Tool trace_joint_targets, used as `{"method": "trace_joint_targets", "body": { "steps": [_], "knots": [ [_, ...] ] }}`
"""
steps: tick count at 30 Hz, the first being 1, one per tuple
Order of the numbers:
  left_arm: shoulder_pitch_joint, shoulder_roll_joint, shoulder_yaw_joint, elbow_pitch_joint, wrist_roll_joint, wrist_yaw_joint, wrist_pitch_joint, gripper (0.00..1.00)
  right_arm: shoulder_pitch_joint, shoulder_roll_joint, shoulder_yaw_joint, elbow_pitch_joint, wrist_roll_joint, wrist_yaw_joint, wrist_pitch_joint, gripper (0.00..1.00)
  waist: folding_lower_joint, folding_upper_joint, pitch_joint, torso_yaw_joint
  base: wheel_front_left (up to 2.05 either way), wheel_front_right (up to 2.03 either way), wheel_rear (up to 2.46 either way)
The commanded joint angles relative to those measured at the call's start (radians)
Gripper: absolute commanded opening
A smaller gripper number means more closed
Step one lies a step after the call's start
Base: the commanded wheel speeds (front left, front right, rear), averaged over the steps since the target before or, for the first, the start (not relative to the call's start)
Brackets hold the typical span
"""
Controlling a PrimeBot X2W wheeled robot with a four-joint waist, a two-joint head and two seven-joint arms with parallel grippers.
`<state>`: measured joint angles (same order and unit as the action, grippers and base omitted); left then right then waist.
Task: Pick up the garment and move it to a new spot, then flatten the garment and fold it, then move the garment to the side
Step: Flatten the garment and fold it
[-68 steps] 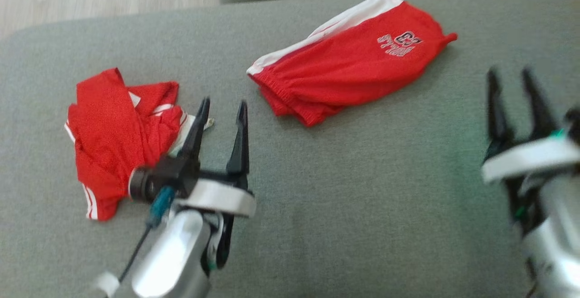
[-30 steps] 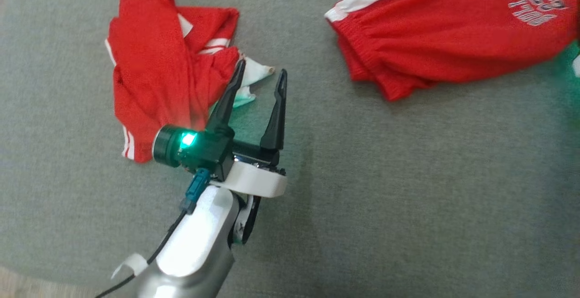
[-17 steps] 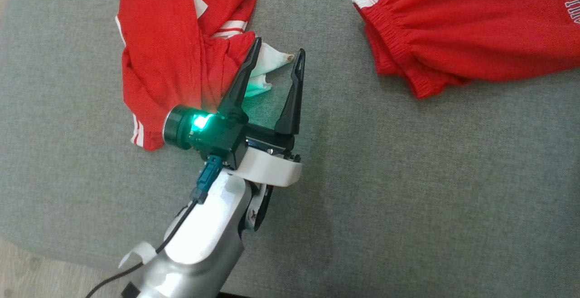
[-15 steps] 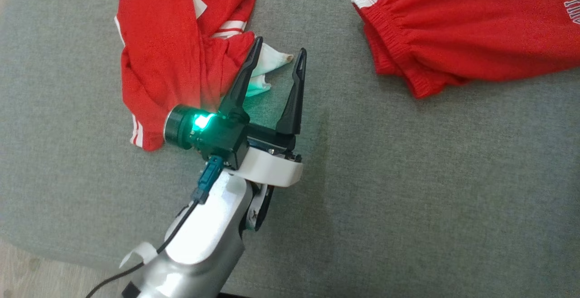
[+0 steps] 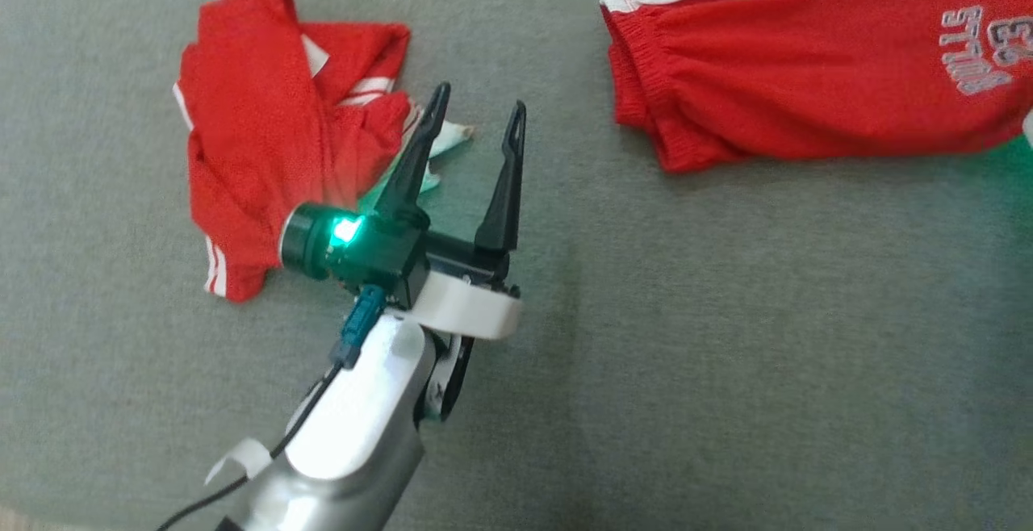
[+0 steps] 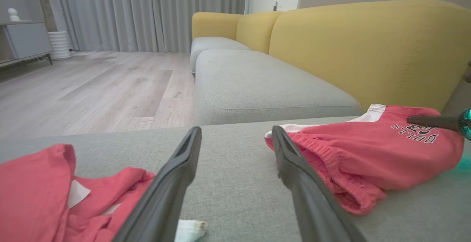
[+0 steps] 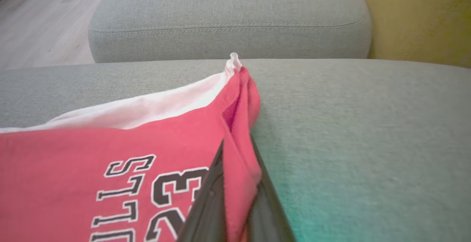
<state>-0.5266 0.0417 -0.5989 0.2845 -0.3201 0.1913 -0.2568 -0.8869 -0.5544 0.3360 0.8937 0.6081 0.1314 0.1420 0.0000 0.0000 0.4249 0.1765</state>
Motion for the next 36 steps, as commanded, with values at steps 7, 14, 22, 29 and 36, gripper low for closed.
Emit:
{"method": "trace_joint_targets", "body": {
  "steps": [7,14,22,29,36],
  "knots": [
    [0.058,0.009,0.041,-0.025,0.029,-0.026,-0.005,1.00,0.128,-0.078,-0.010,-0.013,0.089,-0.001,-0.076,0.00,0.0000,0.0000,-0.108,-0.071,0.00,0.00,0.00],
    [0.089,0.009,0.050,-0.022,0.038,-0.043,-0.005,1.00,0.190,-0.092,-0.059,0.068,0.105,-0.001,-0.143,0.00,0.0000,0.0000,-0.142,-0.065,0.00,0.00,0.00],
    [0.104,0.009,0.067,-0.022,0.044,-0.045,-0.005,1.00,0.156,-0.041,-0.065,0.068,0.101,-0.001,-0.204,0.00,0.0000,0.0000,-0.158,-0.064,0.00,0.00,0.00],
    [0.117,0.009,0.076,-0.013,0.043,-0.048,-0.005,1.00,0.132,0.032,-0.040,0.001,0.102,-0.001,-0.218,0.00,0.0000,0.0000,-0.197,-0.067,0.00,0.00,0.00],
    [0.127,0.009,0.077,-0.014,0.042,-0.052,-0.005,1.00,0.118,0.129,-0.011,-0.080,0.114,-0.001,-0.209,0.00,0.0000,0.0000,-0.229,-0.046,0.00,0.00,0.00]
  ]
}}
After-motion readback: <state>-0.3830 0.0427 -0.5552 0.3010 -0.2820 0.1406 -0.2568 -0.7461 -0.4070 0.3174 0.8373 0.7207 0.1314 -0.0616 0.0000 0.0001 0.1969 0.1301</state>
